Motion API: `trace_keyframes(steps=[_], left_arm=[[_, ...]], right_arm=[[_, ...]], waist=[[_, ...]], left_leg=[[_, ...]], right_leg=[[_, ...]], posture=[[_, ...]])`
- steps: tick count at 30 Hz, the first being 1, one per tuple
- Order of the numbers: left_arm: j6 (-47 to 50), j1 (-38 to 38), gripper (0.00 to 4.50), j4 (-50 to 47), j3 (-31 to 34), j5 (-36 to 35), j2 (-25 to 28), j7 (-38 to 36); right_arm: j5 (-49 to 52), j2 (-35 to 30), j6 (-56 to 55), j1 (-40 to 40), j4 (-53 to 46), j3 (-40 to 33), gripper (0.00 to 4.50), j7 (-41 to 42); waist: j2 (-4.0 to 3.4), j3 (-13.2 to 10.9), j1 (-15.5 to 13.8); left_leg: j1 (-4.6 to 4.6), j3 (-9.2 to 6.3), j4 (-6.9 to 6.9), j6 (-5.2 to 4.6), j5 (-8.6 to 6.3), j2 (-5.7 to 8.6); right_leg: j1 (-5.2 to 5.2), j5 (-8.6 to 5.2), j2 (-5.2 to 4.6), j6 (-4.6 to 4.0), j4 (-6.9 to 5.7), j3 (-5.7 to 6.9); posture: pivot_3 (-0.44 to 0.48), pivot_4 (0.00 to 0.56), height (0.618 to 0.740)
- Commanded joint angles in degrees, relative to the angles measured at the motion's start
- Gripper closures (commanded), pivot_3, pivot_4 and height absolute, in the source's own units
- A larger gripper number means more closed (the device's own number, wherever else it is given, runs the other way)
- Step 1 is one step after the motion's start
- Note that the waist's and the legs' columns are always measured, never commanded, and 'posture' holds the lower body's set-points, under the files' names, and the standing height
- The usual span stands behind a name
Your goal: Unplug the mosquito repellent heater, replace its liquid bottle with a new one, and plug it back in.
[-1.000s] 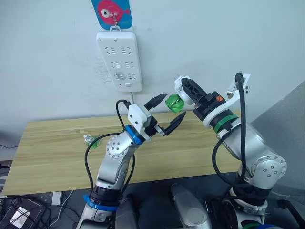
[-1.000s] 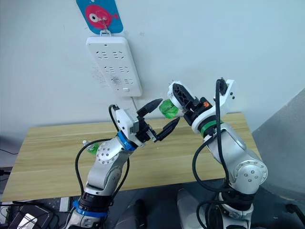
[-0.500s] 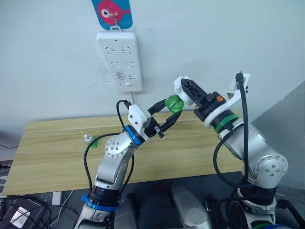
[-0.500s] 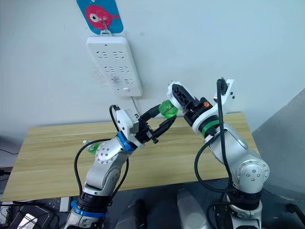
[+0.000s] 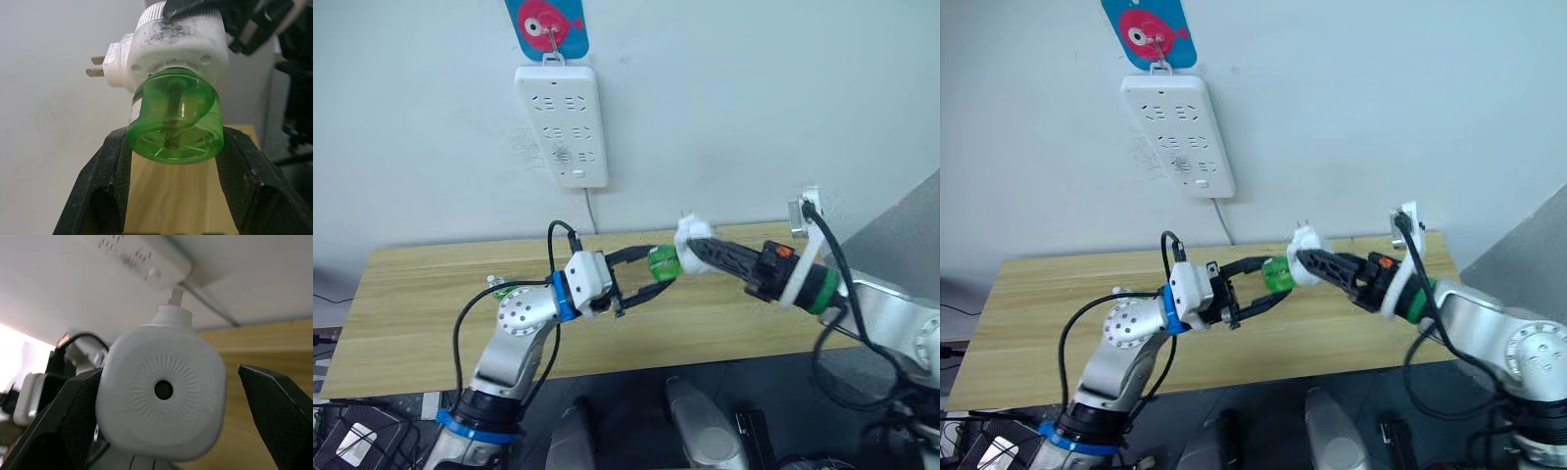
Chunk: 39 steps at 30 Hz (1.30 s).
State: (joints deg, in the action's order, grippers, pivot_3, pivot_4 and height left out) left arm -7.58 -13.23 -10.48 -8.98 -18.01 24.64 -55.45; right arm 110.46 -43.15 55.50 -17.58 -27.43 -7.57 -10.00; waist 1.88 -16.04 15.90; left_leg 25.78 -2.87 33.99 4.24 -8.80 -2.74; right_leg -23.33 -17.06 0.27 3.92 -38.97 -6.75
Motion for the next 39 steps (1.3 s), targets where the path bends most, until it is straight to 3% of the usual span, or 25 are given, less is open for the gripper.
trace_keyframes(steps=[1, 6, 14, 27, 31, 36, 39], left_arm=[[-2.6, 0.9, 2.32, -1.8, -0.1, -2.2, 1.5, -4.1], [-5.0, 1.3, 2.32, -1.9, -0.6, -1.0, 3.2, -7.0], [-7.0, 2.2, 2.32, -2.5, -1.5, 0.0, 3.6, -7.8], [-7.5, 1.8, 2.32, -2.1, -1.6, 0.0, 5.0, -9.1], [-7.4, 1.4, 2.32, -2.2, -1.7, 0.2, 4.9, -8.7], [-5.6, 0.8, 2.32, -2.8, -2.0, -1.0, 5.0, -9.1], [4.2, -0.9, 2.32, -5.2, -2.4, -6.2, 6.7, -10.3]], right_arm=[[2.5, -3.5, 3.8, 0.2, 1.1, 0.5, 0.0, 9.3], [2.5, -5.5, 6.7, 0.2, 2.8, 4.6, 0.0, 16.4], [2.5, -3.8, 5.0, -1.6, 3.9, 9.7, 0.0, 15.8], [2.5, -5.0, 7.1, -3.2, 6.2, 10.7, 0.0, 19.3], [2.5, -5.0, 7.3, -3.2, 5.7, 11.1, 1.12, 19.9], [2.5, -4.8, 7.1, -3.4, 5.7, 11.4, 1.14, 19.9], [2.5, -5.0, 7.4, -3.2, 5.7, 11.4, 1.14, 20.2]], waist=[[0.0, 0.0, -0.4], [0.01, 0.0, -1.3], [0.03, 0.0, -2.0], [0.03, 0.0, -3.3], [0.03, 0.0, -3.7], [0.03, 0.0, -3.7], [0.03, 0.0, -3.8]], left_leg=[[0.0, 0.02, 0.01, 0.0, 0.0, 0.0], [0.01, 0.14, 0.05, 0.0, 0.0, 0.02], [0.04, 0.13, 0.04, 0.01, 0.0, 0.03], [0.03, 0.12, 0.05, 0.0, 0.0, 0.01], [0.04, 0.12, 0.05, 0.01, 0.0, 0.02], [0.04, 0.12, 0.05, 0.0, 0.0, 0.01], [0.04, 0.11, 0.06, 0.0, 0.0, 0.01]], right_leg=[[0.0, 0.0, 0.0, 0.0, 0.0, -0.03], [0.0, -0.01, 0.01, 0.01, 0.06, -0.21], [-0.03, -0.01, 0.01, 0.02, 0.06, -0.19], [-0.04, -0.01, 0.02, 0.02, 0.06, -0.18], [-0.04, -0.01, 0.02, 0.02, 0.06, -0.18], [-0.04, -0.01, 0.03, 0.02, 0.05, -0.18], [-0.04, -0.01, 0.03, 0.02, 0.05, -0.18]], posture=[[-0.319, 0.279, 0.74], [-0.304, 0.279, 0.74], [-0.29, 0.283, 0.74], [-0.282, 0.284, 0.74], [-0.282, 0.286, 0.74], [-0.285, 0.287, 0.74], [-0.283, 0.286, 0.74]])
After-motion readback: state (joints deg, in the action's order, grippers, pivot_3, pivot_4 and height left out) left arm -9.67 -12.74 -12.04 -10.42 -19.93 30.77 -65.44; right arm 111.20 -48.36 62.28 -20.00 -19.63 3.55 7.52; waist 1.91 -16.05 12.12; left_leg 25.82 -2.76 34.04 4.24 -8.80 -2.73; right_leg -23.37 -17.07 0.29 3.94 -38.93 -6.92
